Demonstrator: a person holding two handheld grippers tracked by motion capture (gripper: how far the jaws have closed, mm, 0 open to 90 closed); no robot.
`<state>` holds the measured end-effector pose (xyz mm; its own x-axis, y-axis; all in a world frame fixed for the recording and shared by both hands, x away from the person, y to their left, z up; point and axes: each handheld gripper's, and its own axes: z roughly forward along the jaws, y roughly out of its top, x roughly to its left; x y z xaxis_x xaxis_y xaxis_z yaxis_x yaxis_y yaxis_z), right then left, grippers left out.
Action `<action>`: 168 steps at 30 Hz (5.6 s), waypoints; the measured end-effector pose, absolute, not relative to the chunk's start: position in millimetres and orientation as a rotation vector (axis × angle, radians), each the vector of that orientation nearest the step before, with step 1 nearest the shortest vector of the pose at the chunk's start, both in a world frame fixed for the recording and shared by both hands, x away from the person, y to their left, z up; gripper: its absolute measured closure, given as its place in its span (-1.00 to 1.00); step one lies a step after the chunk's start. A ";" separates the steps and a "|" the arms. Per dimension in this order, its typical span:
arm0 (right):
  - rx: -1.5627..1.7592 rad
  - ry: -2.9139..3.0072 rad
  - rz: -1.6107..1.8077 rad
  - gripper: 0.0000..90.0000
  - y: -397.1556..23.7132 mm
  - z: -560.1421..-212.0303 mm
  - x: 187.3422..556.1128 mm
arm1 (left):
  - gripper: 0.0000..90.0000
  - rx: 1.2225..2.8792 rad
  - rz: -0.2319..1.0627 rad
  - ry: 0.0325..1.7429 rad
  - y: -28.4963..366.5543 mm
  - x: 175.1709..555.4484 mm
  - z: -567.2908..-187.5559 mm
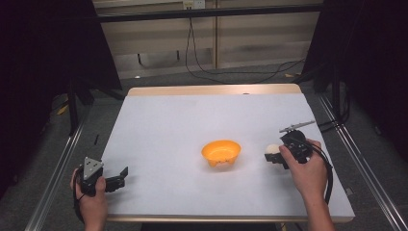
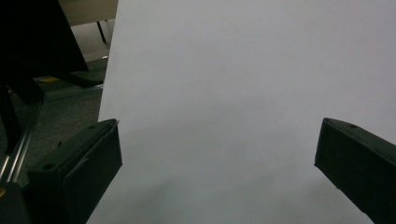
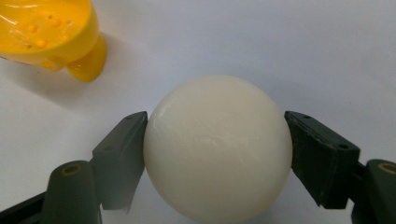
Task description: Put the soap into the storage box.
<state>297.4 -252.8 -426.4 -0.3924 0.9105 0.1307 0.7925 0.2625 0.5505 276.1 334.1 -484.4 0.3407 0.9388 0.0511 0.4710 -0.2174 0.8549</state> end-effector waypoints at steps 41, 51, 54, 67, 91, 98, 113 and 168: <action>1.420 2.393 0.902 -0.45 -192.1 -403.2 316.8 | -0.99 1.824 0.755 1.244 334.7 276.2 -484.4; 1.393 2.419 0.912 -0.45 -171.4 -403.2 322.7 | -0.99 1.822 0.752 1.245 334.8 276.1 -484.3; 1.383 2.426 0.917 -0.45 -164.9 -404.0 324.9 | -0.99 1.820 0.751 1.246 334.9 276.1 -484.4; 1.342 2.465 0.917 -0.45 -142.9 -403.9 330.8 | -0.99 1.819 0.747 1.248 335.1 276.4 -484.4; 1.301 2.503 0.889 -0.45 -109.1 -414.9 339.2 | -0.99 1.819 0.742 1.249 335.3 276.6 -484.4; 1.321 2.488 0.868 -0.45 -103.2 -419.5 339.3 | -0.99 1.820 0.742 1.250 335.3 276.6 -484.4; 1.347 2.505 0.864 -0.46 -102.7 -430.3 339.1 | -1.00 1.819 0.743 1.251 335.9 276.6 -484.3; 1.474 2.222 1.046 -1.00 -171.2 -419.8 313.5 | -1.00 1.811 0.759 1.255 336.9 275.8 -483.9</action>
<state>313.5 -171.2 -419.8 -0.4422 0.8831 0.1565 0.6836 0.2189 0.6963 275.8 336.9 -483.9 0.3311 0.9429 0.0371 0.4705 -0.1990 0.8596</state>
